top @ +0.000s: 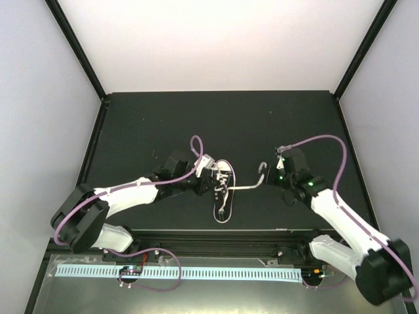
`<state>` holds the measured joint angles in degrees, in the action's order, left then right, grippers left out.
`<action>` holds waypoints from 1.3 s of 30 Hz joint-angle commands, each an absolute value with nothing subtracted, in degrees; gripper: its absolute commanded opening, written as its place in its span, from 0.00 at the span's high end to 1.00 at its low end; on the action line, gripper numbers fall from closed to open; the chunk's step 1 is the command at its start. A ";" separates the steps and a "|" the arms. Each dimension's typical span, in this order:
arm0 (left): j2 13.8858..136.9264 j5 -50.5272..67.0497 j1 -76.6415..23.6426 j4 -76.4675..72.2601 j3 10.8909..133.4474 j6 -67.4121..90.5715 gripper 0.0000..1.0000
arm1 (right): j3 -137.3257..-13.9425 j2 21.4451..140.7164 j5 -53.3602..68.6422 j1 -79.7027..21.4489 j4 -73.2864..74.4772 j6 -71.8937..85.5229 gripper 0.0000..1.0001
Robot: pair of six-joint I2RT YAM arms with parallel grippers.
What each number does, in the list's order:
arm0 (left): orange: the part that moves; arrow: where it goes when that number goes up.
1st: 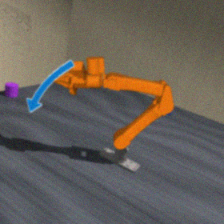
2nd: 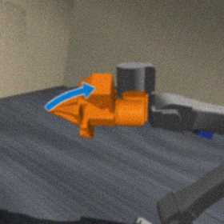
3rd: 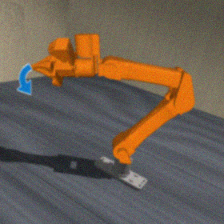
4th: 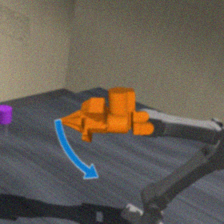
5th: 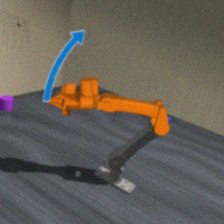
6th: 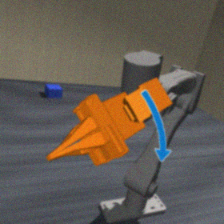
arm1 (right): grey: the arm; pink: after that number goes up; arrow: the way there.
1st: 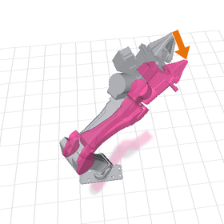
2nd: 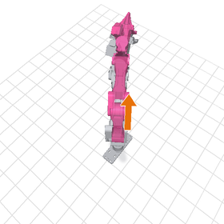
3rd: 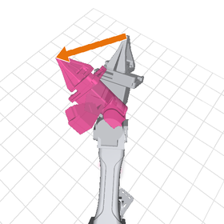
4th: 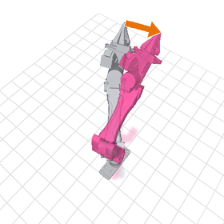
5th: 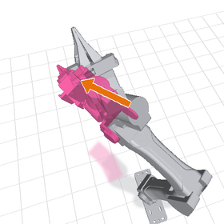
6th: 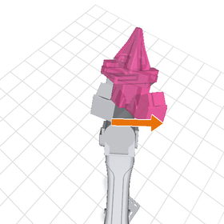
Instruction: Tie the shoes
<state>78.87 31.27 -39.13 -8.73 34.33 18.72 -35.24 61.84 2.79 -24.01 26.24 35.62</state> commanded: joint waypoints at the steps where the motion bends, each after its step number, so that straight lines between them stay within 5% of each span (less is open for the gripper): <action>1: 80.22 33.87 -39.23 -6.28 38.42 16.75 0.98 | -36.70 52.14 20.00 -24.03 16.89 26.60 0.98; 8: 83.84 38.48 -38.99 -6.65 41.06 13.76 0.96 | -42.88 55.69 31.56 -27.12 8.09 28.46 0.98; 39: 90.67 36.84 -38.98 -9.81 45.40 11.03 0.80 | -48.66 64.21 33.86 -30.21 3.00 29.35 0.98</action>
